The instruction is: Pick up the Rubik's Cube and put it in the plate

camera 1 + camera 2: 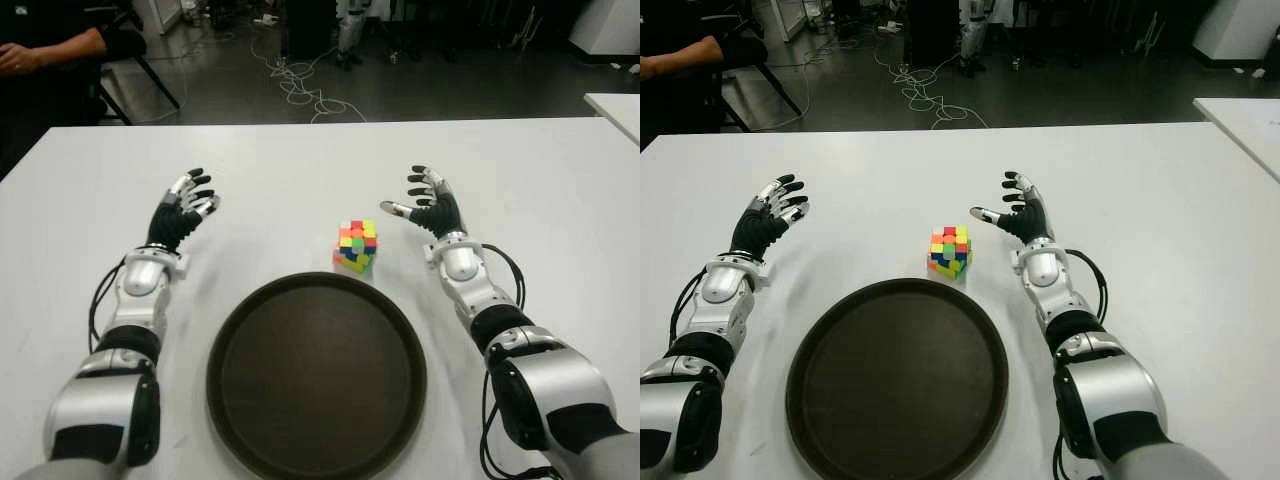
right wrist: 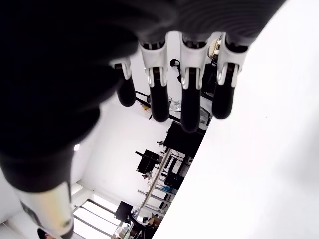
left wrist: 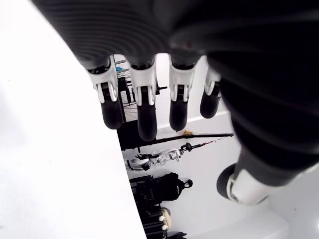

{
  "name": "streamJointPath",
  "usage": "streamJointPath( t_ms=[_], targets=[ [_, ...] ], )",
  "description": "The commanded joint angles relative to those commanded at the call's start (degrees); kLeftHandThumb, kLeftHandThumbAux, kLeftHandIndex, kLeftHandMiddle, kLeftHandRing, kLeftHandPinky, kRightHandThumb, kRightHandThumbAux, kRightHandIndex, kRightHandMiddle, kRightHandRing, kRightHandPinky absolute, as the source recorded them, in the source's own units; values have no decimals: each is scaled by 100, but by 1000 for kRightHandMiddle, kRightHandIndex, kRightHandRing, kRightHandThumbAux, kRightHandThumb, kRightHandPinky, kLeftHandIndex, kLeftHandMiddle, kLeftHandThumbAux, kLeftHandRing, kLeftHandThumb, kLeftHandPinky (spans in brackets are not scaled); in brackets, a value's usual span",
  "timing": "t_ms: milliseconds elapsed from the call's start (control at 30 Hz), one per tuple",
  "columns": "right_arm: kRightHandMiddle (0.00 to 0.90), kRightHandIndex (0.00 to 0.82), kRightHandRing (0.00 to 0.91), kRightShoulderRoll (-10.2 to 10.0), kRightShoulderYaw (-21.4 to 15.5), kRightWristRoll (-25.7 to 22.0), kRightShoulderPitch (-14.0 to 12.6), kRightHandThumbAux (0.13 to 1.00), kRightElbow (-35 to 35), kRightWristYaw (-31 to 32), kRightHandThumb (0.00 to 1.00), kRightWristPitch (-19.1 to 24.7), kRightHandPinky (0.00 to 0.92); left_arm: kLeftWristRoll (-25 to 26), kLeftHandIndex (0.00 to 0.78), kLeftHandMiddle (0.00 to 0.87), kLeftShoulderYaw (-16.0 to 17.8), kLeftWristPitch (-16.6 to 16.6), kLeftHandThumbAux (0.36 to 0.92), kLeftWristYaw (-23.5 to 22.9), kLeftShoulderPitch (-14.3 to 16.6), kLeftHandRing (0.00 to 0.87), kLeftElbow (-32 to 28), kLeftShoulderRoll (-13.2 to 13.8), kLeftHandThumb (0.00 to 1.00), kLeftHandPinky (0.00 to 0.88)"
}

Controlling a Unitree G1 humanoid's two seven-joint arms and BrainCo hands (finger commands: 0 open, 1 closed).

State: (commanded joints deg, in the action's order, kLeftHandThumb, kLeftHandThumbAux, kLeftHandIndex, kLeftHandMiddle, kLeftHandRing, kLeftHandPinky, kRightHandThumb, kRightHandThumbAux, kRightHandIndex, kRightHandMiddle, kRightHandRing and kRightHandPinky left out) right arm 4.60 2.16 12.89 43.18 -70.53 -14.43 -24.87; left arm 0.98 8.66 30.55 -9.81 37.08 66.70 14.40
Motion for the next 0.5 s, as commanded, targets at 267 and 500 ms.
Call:
streamJointPath(
  t_ms=[267,500],
  targets=[
    [241,184,259,7,25,31,0,745,4,-25,0,22,270,-18,86,162,-9,-4,680,22,-1,159,11,5,188,162],
    [245,188,274,-12,11,12,0,763,19,-28,4,28,302,-27,82,158,-14,7,673,25,-8,153,6,16,180,148]
  ],
)
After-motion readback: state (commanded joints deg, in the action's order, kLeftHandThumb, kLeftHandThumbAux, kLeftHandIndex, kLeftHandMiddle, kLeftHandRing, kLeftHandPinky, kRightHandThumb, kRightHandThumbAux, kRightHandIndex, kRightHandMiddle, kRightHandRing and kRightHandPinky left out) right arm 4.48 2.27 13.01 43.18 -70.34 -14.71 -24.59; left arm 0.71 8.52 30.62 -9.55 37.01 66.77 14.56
